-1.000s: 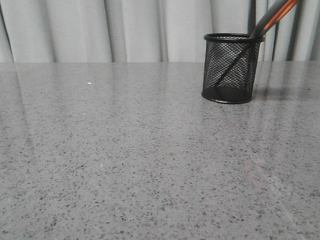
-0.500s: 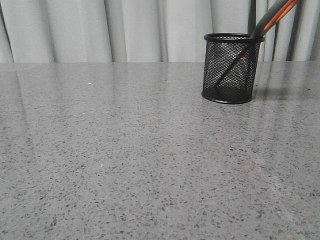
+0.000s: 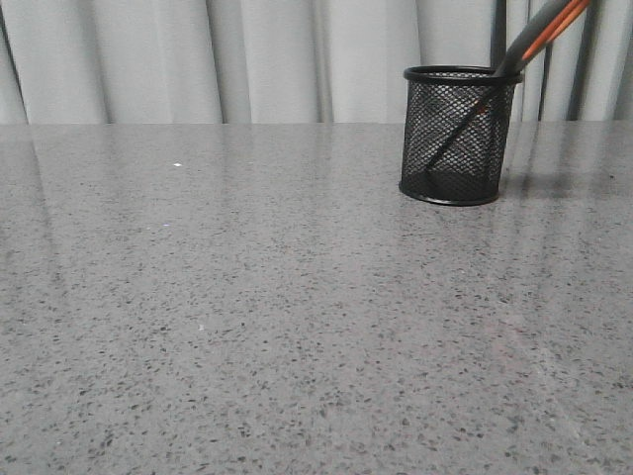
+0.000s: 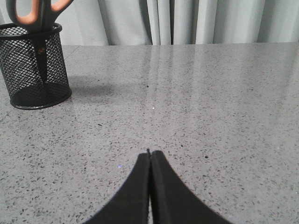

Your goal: Put scissors into bucket

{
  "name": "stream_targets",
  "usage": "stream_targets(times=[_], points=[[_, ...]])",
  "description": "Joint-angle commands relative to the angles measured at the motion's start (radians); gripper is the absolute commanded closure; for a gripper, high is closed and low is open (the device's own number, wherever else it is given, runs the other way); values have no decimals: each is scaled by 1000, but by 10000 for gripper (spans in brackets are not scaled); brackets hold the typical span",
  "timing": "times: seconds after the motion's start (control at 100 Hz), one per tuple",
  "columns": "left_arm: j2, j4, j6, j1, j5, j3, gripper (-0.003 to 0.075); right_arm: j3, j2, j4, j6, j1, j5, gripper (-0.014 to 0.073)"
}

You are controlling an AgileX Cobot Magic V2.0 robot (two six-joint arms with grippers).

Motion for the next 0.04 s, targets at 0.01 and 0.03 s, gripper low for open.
stream_targets(times=[0.01,0.03], points=[[-24,-6,-13,0,-79,27,741,17,-25,-14,-4,-5,-72,659],[-24,-6,-13,0,-79,27,741,17,-25,-14,-4,-5,-72,659]])
